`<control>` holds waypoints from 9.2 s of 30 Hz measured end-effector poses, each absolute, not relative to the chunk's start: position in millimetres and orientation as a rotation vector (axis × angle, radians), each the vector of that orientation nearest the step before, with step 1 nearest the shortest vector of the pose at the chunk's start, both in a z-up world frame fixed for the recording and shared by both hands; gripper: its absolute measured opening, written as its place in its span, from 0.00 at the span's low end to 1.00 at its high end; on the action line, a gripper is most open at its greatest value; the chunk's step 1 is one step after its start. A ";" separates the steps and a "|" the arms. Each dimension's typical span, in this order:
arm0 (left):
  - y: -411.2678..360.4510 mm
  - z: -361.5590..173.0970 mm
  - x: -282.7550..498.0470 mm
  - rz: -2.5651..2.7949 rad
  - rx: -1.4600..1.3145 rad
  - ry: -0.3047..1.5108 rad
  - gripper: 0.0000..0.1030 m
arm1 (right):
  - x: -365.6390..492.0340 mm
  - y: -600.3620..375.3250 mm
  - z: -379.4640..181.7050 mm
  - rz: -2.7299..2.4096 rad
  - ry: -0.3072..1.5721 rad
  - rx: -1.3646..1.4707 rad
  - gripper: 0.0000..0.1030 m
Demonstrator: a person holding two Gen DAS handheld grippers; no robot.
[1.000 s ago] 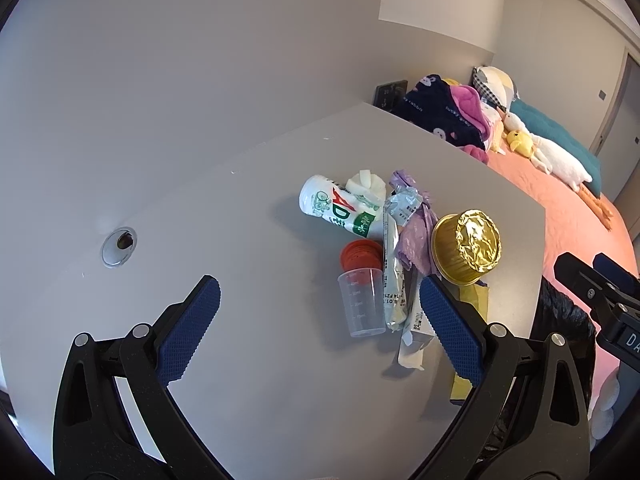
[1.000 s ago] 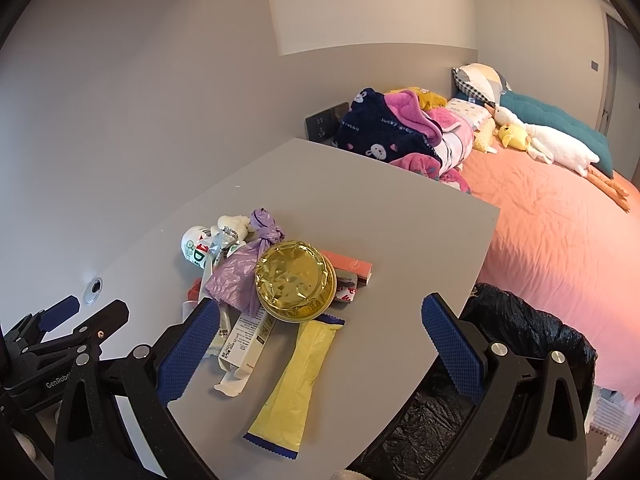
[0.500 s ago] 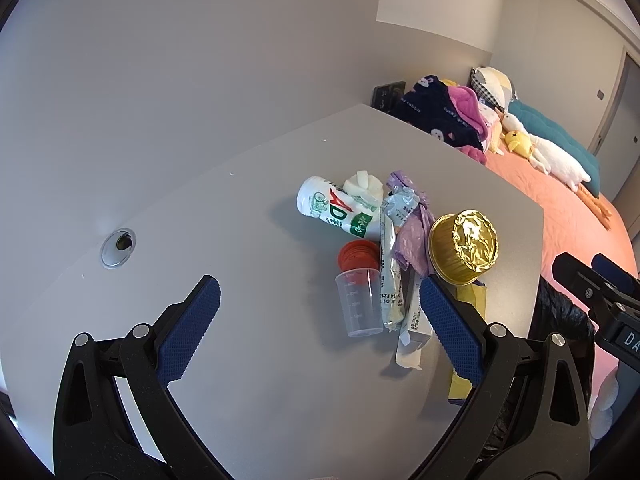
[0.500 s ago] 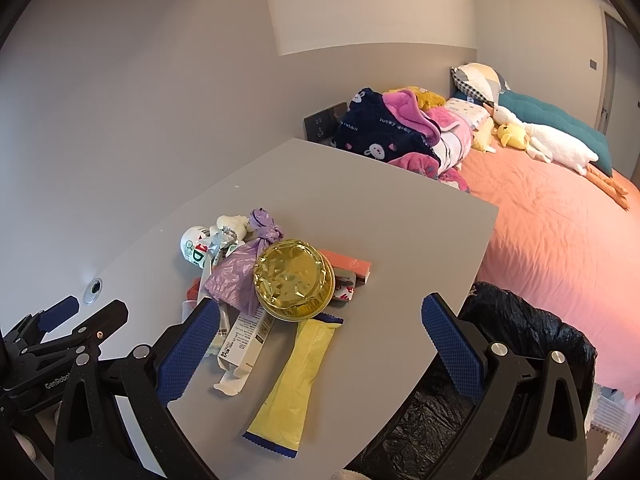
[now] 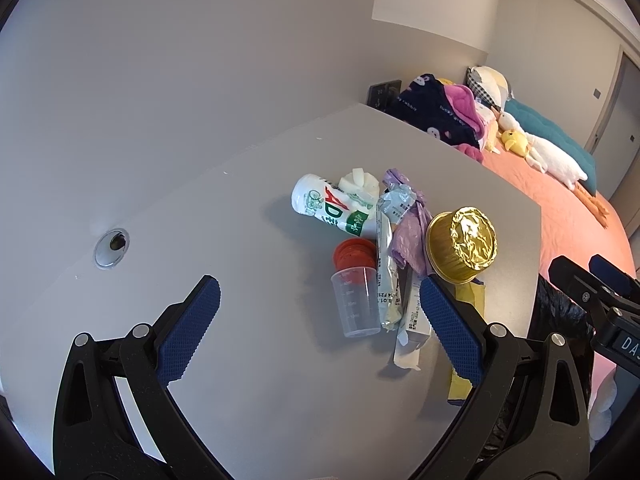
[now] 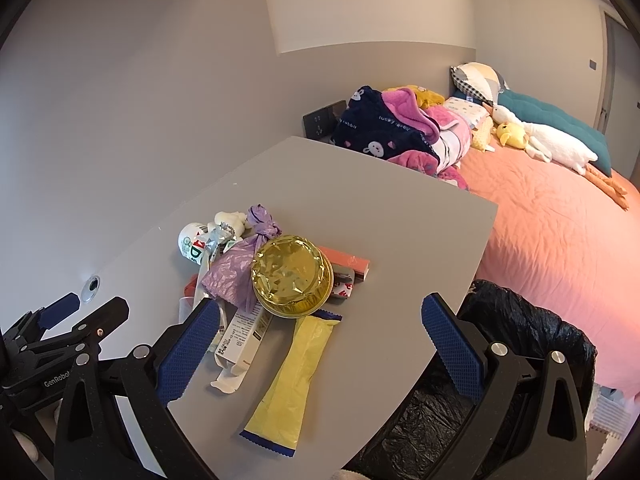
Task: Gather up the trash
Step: 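Approach the trash pile on the table with both tools open, then grasp the clear plastic cup with left tool while right tool grasps yellow wrapper, then carry cup and wrapper over the bin and open both tools to drop them, then grasp the silver pouch with left tool while right tool grasps gold foil cup, then carry pouch and foil cup over the bin and release both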
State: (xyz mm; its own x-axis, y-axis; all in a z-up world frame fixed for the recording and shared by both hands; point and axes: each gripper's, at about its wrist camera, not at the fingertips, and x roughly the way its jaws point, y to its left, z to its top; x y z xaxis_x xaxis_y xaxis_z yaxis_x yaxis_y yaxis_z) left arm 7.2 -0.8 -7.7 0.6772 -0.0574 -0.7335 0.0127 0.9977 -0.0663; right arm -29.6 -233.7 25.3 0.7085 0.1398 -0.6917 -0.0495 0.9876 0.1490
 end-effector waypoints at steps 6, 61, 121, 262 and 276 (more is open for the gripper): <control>-3.0 -28.0 17.0 -0.034 -0.039 0.884 0.94 | -25.7 -235.5 9.6 0.115 0.830 0.156 0.97; 12.5 -62.8 30.7 -0.042 -0.145 1.004 0.37 | -19.0 -207.6 -47.1 0.290 1.022 0.116 0.16; -250.3 -6.0 1.9 -0.723 0.125 0.905 0.45 | -125.7 -431.3 13.0 -0.162 0.781 0.411 0.18; -122.1 -11.8 29.8 -0.559 -0.063 0.934 0.28 | -24.6 -341.2 41.9 0.166 0.731 0.317 0.73; -194.9 -10.7 30.6 -0.730 0.011 0.932 0.28 | -59.9 -400.4 42.8 0.007 0.700 0.362 0.73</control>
